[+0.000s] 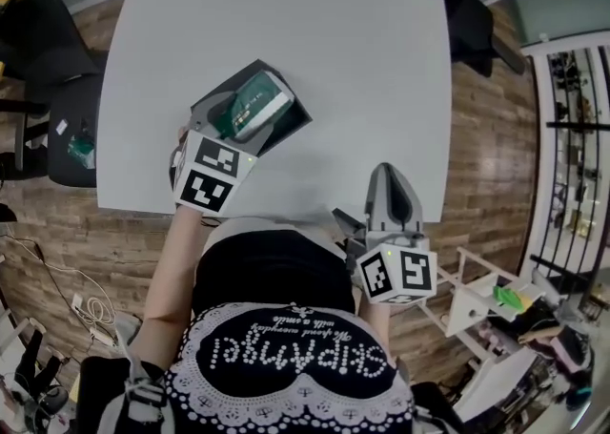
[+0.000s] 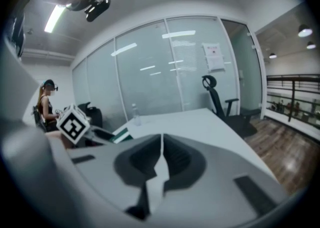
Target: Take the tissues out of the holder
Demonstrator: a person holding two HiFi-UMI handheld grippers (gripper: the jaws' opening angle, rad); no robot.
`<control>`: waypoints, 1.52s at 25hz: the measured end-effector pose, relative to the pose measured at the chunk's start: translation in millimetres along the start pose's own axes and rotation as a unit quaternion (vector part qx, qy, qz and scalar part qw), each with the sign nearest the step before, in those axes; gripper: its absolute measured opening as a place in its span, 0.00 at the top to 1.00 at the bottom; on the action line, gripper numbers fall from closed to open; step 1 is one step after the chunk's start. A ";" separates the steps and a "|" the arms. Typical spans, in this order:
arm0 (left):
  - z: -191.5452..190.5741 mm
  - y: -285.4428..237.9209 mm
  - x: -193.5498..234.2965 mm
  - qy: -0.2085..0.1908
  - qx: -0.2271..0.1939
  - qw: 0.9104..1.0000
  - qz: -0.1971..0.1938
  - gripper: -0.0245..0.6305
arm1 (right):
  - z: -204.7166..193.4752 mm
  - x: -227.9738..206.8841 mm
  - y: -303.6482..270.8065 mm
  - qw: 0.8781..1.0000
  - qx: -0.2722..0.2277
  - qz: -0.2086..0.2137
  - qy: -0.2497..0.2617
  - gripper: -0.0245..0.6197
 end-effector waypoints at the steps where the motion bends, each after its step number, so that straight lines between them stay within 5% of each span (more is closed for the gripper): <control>1: 4.4 3.2 -0.7 0.002 -0.006 1.000 0.007 0.45 | 3.8 -2.7 0.6 1.000 -0.002 0.004 0.003 0.91; 15: 68.6 58.7 -34.1 0.021 -0.100 0.990 0.095 0.45 | 38.8 -43.1 33.1 0.999 -0.028 0.041 0.021 0.91; 38: 37.1 145.0 -48.1 0.080 -0.224 0.946 0.220 0.45 | 45.2 -45.3 42.1 0.996 -0.063 0.044 0.044 0.91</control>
Point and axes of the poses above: the fingertips, and each gripper's own axes: y backward along the fingers, x to its left, z out of its top, the point moved 10 cm from there along y, backward along the fingers, and after that the axes turned 12 degrees about -y, right-handed, at the moved point
